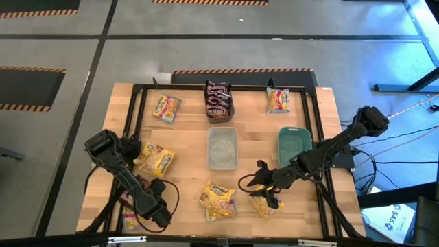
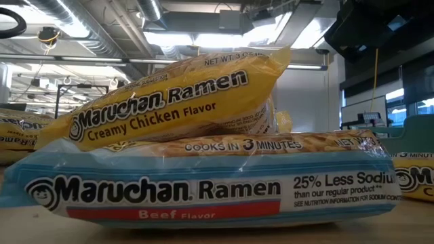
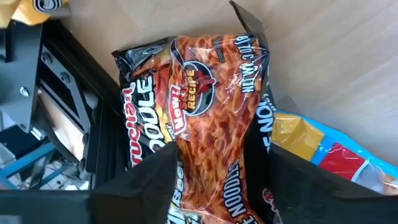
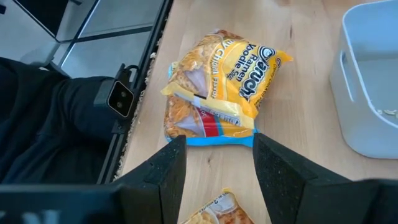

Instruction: Sort Maruchan noodles

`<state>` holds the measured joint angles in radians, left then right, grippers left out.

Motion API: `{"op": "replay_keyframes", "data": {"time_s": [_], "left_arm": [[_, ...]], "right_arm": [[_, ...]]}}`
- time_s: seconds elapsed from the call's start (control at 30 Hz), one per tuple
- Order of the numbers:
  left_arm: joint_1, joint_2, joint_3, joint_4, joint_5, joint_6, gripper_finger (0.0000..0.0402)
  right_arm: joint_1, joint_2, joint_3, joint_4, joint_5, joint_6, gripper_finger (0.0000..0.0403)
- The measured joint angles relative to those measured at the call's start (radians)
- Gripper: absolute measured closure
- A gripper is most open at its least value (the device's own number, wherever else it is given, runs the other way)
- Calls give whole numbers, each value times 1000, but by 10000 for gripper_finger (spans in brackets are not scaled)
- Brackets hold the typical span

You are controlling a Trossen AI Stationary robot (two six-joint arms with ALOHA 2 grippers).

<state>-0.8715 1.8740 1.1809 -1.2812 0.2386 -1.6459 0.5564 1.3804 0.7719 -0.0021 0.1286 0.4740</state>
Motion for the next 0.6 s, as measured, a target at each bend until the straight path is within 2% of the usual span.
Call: {"op": "replay_keyframes", "data": {"time_s": [0.2, 0.6], "left_arm": [[1, 1, 0, -1, -1, 28, 243], [-1, 5, 29, -22, -22, 87, 251]], "right_arm": [[0, 0, 0, 0, -1, 0, 237], [0, 0, -1, 1, -6, 0, 237]]}}
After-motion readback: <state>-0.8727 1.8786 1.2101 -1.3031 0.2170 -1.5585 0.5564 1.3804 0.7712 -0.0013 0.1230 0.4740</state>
